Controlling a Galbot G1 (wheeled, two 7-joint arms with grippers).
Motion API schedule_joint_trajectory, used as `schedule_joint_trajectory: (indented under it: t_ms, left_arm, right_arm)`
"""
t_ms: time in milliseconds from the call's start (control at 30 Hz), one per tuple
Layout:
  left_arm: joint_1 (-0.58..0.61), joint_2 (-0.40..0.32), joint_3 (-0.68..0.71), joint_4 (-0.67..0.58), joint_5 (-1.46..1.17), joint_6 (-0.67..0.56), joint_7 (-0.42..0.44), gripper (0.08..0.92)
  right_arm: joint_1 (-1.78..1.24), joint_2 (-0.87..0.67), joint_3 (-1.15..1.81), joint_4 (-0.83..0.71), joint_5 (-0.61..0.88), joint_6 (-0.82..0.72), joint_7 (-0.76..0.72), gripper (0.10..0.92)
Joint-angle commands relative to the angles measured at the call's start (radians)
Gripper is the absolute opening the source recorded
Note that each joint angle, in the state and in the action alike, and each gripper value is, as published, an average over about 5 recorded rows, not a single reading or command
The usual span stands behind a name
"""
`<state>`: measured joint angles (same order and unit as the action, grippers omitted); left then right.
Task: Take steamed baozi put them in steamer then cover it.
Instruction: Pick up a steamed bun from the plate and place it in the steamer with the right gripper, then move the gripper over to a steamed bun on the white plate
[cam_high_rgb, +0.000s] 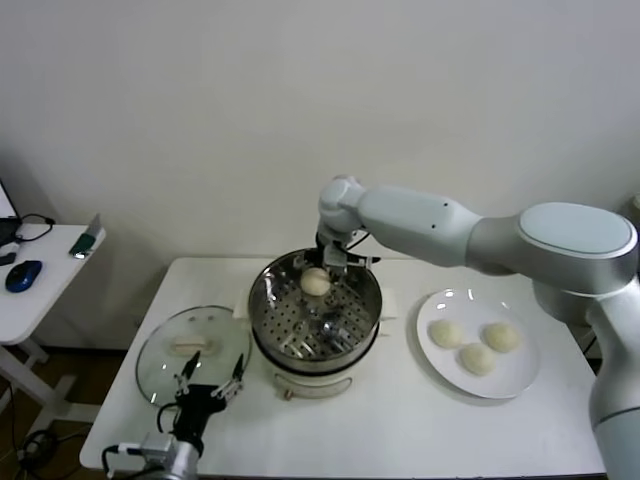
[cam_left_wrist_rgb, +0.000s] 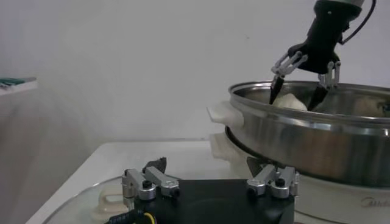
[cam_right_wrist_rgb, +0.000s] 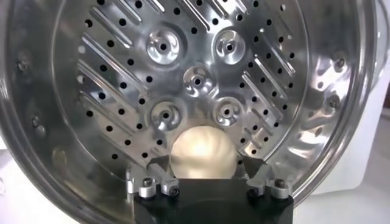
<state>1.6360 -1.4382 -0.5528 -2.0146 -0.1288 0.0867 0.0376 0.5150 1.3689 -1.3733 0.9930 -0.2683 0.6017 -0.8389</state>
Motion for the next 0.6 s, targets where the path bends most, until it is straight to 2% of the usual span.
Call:
schedule_joint_trajectory:
  t_ms: [33,200,400,500,600]
  left_arm:
    - [0.0,-0.001,0.002,-0.001,0.002,0.001,0.0,0.823]
    - [0.0,-0.006,0.006,-0.006,0.006,0.003,0.0,0.823]
    - [0.004,-0.003,0.003,-0.006,0.006,0.001,0.0,0.823]
    - [0.004,0.0,0.003,-0.004,0.005,-0.001,0.0,0.823]
    - [0.002,0.002,0.004,-0.003,0.005,-0.001,-0.001,0.823]
  right_arm:
    - [0.054,-0.015,-0.015,0.036,0.099,0.013,-0.011,0.822]
    - [0.218,-0.141,-0.098,0.202,0.387,-0.071,-0.1,0.823]
    - [0.449,-0.388,-0.335,0.353,0.883,-0.375,-0.152,0.823]
    - [0.519,-0.501,-0.427,0.365,0.949,-0.488,-0.158,0.823]
    - [0.54,-0.607,-0.488,0.378,0.931,-0.602,-0.135,0.823]
